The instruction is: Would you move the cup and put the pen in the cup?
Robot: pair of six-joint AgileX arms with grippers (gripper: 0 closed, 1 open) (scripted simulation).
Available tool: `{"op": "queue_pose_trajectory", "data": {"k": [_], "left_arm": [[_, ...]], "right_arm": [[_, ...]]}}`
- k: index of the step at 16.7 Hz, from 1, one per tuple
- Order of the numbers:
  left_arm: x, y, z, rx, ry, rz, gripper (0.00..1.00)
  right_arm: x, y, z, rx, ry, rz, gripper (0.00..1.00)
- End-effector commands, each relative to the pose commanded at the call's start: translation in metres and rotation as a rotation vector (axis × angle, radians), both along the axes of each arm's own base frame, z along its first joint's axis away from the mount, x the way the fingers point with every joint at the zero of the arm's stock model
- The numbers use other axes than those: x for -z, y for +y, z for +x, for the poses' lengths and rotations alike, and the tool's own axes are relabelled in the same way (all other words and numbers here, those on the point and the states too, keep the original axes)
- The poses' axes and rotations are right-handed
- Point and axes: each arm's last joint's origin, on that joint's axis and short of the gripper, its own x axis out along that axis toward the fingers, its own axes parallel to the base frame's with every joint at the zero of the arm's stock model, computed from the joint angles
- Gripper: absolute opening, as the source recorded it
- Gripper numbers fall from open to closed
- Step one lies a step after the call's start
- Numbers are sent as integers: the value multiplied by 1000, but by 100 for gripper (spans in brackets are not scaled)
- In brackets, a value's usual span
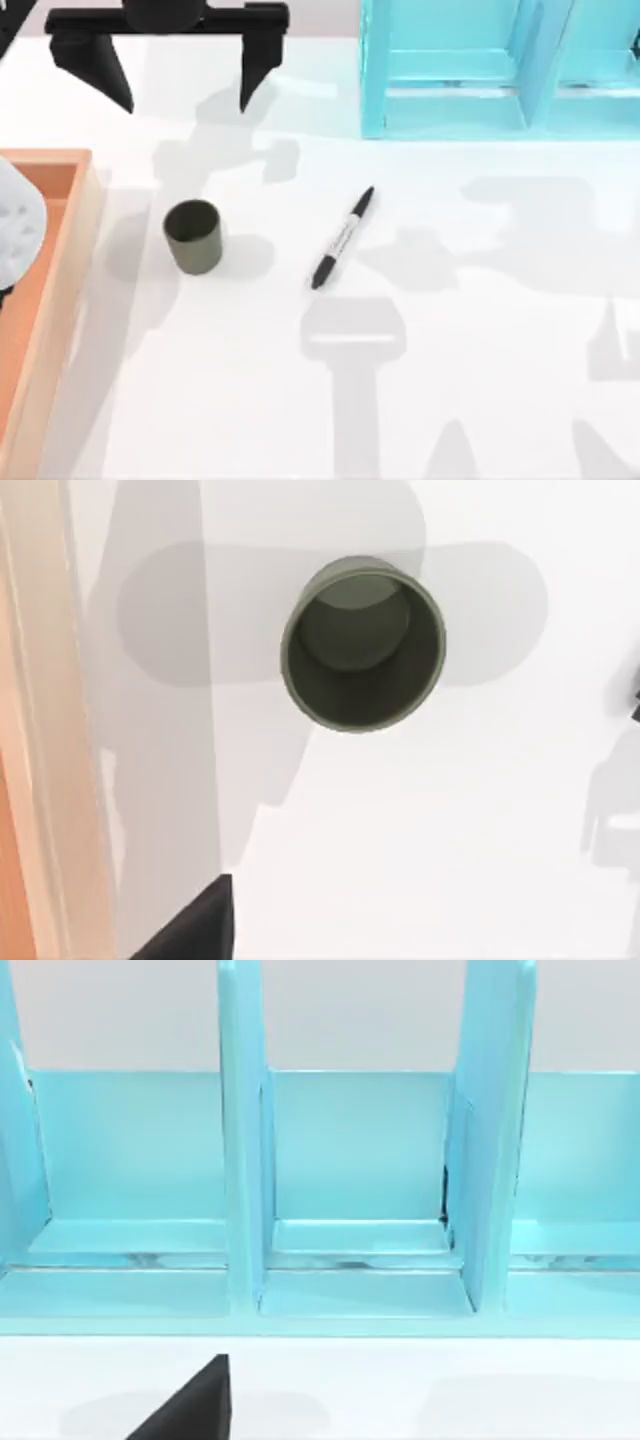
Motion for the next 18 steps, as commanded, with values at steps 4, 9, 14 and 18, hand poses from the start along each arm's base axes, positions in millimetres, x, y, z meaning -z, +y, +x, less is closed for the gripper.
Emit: {"op": "queue_pose_trajectory", "data": {"k": [4,9,14,18], "left_arm": [[28,-32,3,95,2,54,100],[83,-107,-4,289,-84,106,100],[137,-161,-26,455,-107,189,100],[137,-160,-25,450,-105,187,100]], "right_arm": [[0,0,0,0,0,0,100],[0,0,0,0,0,0,100],[0,0,0,0,0,0,100],[0,0,0,0,0,0,100]]}}
